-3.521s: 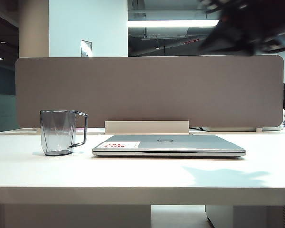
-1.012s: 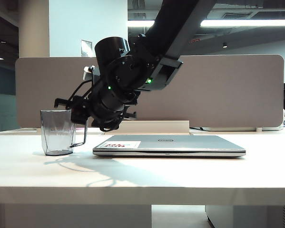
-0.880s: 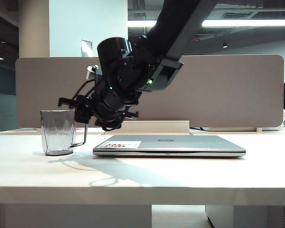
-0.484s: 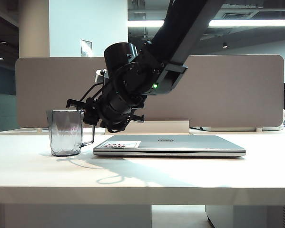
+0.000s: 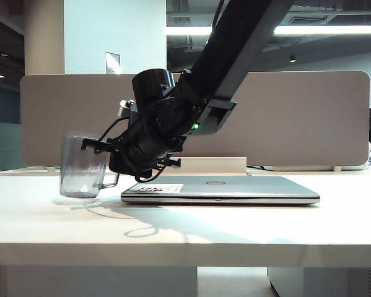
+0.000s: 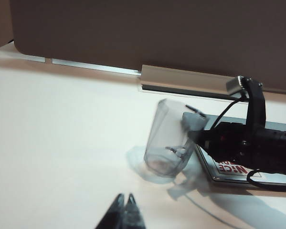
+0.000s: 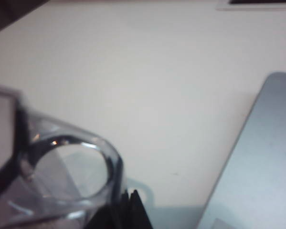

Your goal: Pick up the water cup and place it on the side of the laptop close to you.

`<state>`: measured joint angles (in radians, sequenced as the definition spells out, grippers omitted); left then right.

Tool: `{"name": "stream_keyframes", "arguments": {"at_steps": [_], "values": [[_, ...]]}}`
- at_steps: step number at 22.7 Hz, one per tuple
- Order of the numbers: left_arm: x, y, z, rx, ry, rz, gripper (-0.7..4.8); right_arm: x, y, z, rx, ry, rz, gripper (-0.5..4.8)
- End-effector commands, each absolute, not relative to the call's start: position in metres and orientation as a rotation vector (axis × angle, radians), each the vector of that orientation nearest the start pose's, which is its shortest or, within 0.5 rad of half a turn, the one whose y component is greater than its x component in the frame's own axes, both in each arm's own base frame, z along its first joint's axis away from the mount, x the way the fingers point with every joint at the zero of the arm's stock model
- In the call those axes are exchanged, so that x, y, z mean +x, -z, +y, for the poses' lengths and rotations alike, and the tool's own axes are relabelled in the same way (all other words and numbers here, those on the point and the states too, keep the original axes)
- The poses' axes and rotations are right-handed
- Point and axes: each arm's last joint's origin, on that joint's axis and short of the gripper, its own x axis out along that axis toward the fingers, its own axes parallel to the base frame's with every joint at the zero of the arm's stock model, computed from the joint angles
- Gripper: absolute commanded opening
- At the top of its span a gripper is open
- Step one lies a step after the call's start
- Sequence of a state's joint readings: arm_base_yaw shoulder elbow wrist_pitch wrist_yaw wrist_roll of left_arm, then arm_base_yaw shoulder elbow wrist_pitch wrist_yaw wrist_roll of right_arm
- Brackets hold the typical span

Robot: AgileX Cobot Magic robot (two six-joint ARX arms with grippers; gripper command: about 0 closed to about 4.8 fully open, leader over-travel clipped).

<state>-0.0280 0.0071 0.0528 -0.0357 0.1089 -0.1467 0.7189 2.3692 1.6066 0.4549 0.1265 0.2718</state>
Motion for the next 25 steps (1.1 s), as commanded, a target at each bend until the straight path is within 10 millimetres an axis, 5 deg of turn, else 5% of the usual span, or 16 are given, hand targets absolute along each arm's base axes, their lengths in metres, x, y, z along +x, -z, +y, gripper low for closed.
{"name": "stream_keyframes", "arguments": {"at_steps": [1,8,18,25], "values": [[0.094,-0.181,-0.006,-0.137,0.140,-0.026,-0.04,0.396,-0.142,0.338,0.161,-0.535,0.322,0.39],[0.094,-0.180,-0.006,-0.137,0.140,-0.025,-0.04,0.397,-0.148,0.336,0.076,-0.571,0.297,-0.04],[0.094,-0.179,-0.006,-0.137,0.140,-0.016,-0.04,0.386,-0.224,0.305,-0.103,-0.451,0.346,-0.04],[0.094,-0.179,-0.006,-0.138,0.141,-0.017,-0.04,0.383,-0.250,0.282,-0.075,-0.403,0.350,-0.04]]}}
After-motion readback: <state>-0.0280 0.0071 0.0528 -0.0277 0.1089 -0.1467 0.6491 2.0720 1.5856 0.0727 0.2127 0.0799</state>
